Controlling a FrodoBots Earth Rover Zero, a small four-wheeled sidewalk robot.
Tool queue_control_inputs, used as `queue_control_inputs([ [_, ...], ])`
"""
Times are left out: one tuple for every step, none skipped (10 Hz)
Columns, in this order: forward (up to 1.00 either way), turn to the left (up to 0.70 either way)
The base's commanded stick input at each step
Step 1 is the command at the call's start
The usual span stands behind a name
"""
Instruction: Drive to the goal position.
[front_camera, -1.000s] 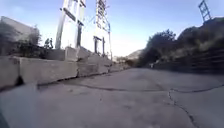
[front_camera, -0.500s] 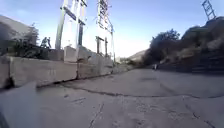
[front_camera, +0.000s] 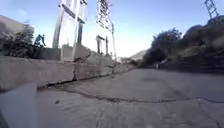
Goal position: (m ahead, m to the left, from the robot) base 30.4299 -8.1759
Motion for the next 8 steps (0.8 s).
queue_control_inputs([
  [0.7,0.0],
  [0.7,0.0],
  [0.7,0.0],
  [0.7,0.0],
  [0.7,0.0],
  [0.7,0.0],
  [0.7,0.0],
  [0.7,0.0],
])
